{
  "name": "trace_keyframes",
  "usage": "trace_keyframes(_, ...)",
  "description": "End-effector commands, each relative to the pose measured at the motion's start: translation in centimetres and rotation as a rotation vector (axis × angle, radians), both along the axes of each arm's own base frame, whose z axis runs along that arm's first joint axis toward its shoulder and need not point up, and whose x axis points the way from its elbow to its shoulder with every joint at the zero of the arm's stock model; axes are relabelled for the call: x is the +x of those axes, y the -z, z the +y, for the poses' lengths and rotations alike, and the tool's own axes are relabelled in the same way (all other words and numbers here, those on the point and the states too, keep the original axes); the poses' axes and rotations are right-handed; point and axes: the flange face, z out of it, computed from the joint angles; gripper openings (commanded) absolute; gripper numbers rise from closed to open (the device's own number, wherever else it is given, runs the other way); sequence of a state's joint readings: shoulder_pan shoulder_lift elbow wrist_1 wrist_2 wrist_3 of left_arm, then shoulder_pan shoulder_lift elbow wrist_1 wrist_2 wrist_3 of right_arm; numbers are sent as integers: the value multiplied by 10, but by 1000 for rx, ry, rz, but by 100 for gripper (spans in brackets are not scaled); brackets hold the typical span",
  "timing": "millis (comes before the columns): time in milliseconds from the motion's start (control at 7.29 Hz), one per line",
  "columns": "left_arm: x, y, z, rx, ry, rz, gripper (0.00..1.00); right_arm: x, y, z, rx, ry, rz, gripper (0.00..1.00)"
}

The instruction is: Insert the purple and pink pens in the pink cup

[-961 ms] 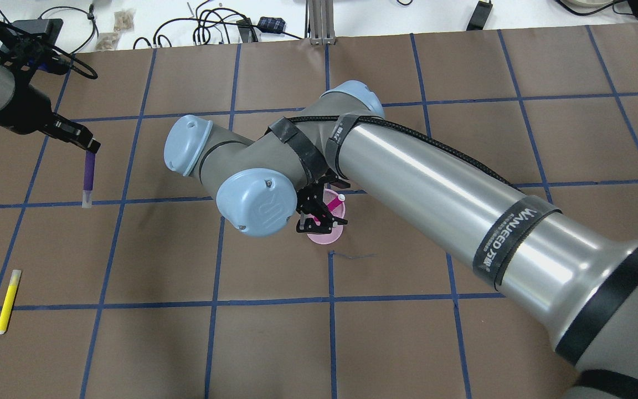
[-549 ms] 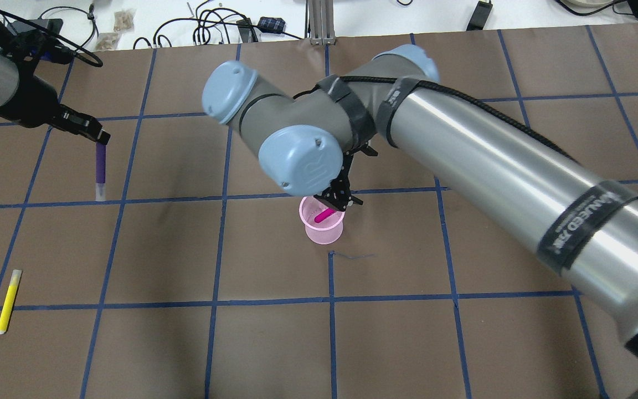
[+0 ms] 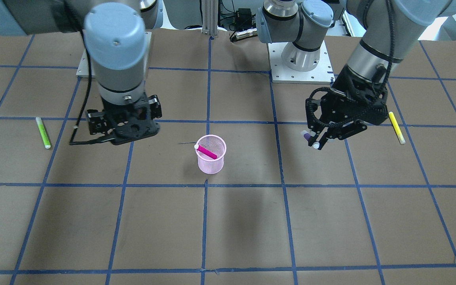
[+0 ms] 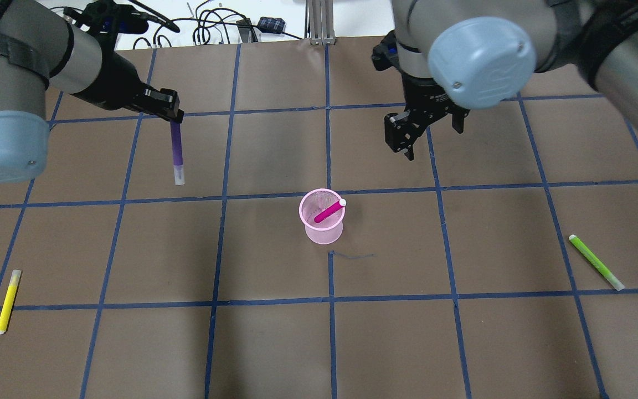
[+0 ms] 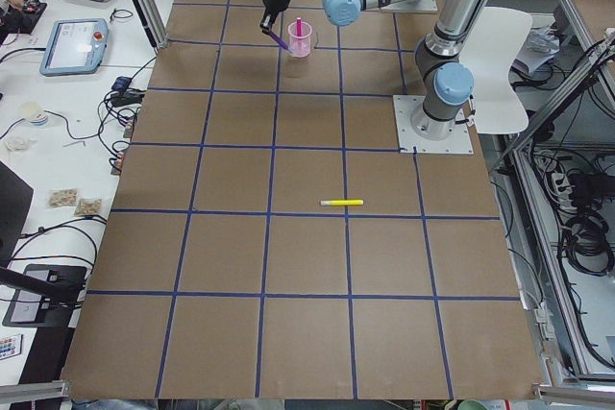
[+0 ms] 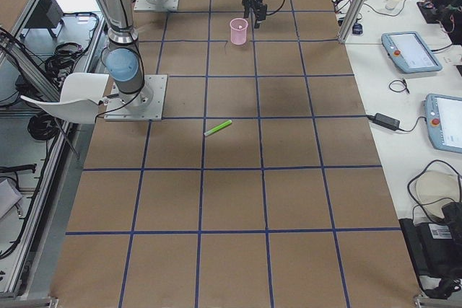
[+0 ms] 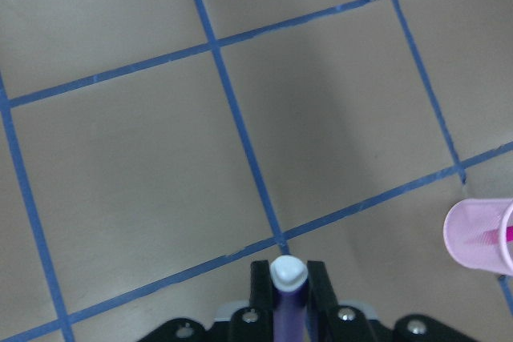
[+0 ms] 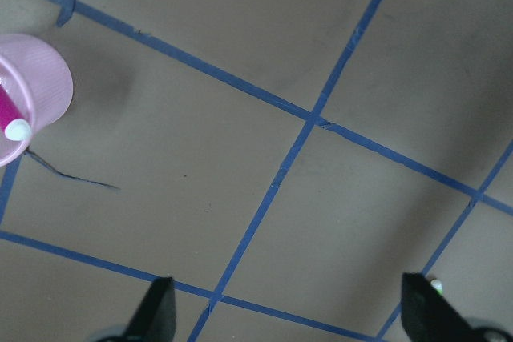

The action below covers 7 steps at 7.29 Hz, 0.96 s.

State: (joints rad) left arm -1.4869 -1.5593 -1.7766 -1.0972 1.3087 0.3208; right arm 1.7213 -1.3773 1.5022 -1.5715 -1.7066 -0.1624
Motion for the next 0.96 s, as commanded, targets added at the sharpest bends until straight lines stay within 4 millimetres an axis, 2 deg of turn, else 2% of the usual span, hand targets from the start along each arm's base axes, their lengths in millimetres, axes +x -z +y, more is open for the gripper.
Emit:
trace_keyframes(0, -69, -10, 17, -64, -1, 43, 0, -42, -25, 11, -56, 270, -75, 100)
trace_keyframes(137, -100, -5, 24, -87, 5, 63, 0, -48, -44, 22, -97, 299, -106, 100)
trace_keyframes(275, -122, 9, 31, -99, 2, 83, 0, -58, -53, 24, -121, 319, -116, 100)
trace_keyframes(549, -144, 49, 42, -178, 21, 112, 0, -99, -63, 23, -131, 400, -109, 100)
trace_keyframes(824, -169, 76, 55, -180, -15, 78, 0, -99, -81, 39, -157, 417, -97, 100)
